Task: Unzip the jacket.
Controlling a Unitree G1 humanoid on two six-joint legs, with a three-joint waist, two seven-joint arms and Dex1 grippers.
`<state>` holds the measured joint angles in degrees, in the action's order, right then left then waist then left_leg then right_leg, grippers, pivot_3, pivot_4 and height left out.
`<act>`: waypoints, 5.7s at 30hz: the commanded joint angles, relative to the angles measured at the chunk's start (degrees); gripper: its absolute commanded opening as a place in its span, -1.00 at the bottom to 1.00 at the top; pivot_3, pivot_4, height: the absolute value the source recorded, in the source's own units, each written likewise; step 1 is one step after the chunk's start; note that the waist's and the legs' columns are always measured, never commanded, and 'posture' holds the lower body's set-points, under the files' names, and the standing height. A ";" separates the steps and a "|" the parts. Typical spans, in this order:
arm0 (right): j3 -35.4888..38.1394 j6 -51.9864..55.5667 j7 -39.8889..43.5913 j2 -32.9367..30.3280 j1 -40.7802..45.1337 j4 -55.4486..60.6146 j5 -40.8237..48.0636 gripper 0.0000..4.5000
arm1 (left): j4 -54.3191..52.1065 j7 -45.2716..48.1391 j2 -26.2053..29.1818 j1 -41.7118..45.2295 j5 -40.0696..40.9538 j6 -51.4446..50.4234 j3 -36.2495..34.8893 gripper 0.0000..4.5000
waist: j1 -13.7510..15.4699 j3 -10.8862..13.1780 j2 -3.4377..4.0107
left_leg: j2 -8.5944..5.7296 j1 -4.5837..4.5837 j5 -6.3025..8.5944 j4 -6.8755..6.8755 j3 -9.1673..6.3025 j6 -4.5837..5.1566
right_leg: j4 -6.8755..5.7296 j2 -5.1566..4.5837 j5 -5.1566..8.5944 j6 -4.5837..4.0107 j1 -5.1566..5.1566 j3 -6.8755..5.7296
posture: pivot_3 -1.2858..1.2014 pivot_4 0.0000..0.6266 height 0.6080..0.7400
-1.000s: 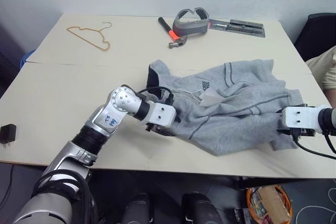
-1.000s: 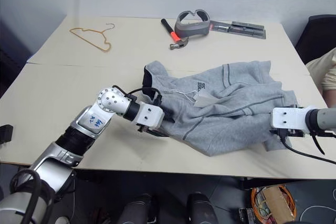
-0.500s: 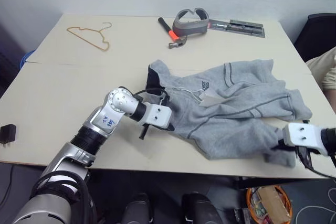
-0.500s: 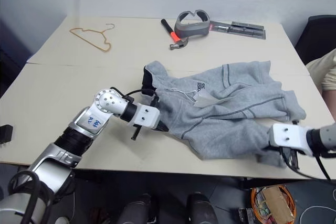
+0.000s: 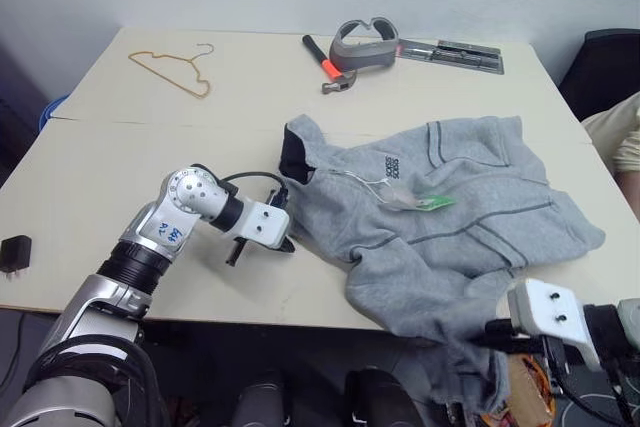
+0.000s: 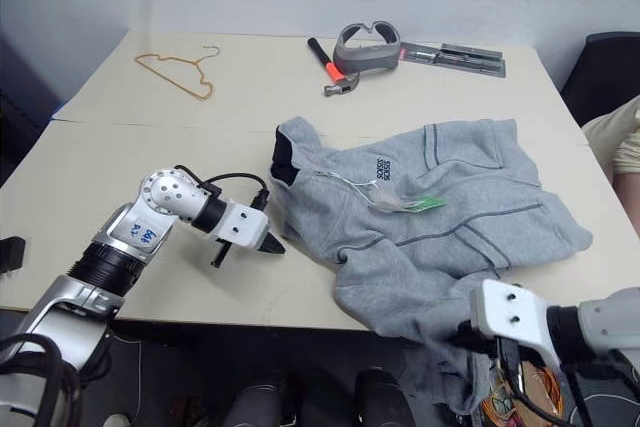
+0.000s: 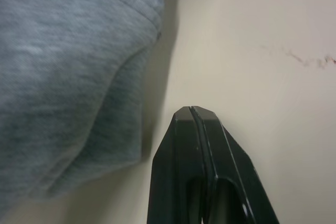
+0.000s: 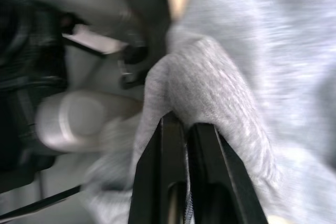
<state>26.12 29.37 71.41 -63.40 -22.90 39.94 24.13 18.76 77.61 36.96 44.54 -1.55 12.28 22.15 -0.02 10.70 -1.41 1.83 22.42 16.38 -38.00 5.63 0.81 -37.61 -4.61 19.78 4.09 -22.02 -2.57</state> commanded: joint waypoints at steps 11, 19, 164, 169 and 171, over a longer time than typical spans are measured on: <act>7.85 -28.03 5.42 -12.69 5.36 -28.44 -20.34 0.32 | -14.82 3.07 -1.97 -0.01 4.34 -5.33 1.16 -1.00 | -0.33 -0.01 0.02 | -0.03 -0.28 0.00 0.03 -0.14 0.01 | 0.19 0.08 0.01 0.04 0.48 -0.15 | 0.03 -0.52 1.00; -19.26 -47.29 -6.29 -14.46 34.02 -54.04 -35.99 1.00 | -3.66 -5.84 -6.54 3.61 -5.46 4.30 3.00 -0.33 | -0.23 0.03 0.13 | -0.03 -0.10 -0.05 0.02 -0.02 -0.04 | 0.16 0.07 0.06 0.00 0.18 -0.12 | 0.03 -0.52 1.00; -40.08 -7.91 -36.38 29.45 30.07 -2.73 -35.02 -0.97 | 12.57 10.76 4.95 8.94 9.69 -3.83 4.78 0.60 | -1.44 0.01 -0.11 | 0.21 -0.02 0.18 -0.14 1.02 -0.13 | -0.45 0.38 0.08 0.08 -0.65 1.09 | 0.03 -0.52 1.00; -36.59 -6.63 -38.57 29.10 30.29 -2.47 -37.07 -0.97 | 30.59 2.04 -2.27 10.00 2.07 4.71 3.94 0.60 | -0.99 -0.07 -0.19 | 0.14 -0.06 0.19 -0.17 1.01 -0.08 | -0.42 0.31 0.07 0.10 -0.58 1.04 | 0.03 -0.52 1.00; -35.18 -6.29 -40.04 28.98 30.22 -3.57 -38.42 -0.97 | 35.81 -0.01 -3.67 10.20 0.24 6.79 3.42 0.60 | -0.65 -0.17 -0.18 | 0.10 -0.13 0.20 -0.17 1.00 -0.03 | -0.41 0.25 0.07 0.11 -0.50 1.01 | 0.03 -0.52 1.00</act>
<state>-11.87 22.83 33.29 -34.23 7.25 35.46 -12.84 48.64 81.03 33.59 56.09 3.91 17.76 24.60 -0.67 10.54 -1.59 1.90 22.23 16.59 -38.17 6.63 0.80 -38.03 -4.39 19.85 4.20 -22.46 -1.56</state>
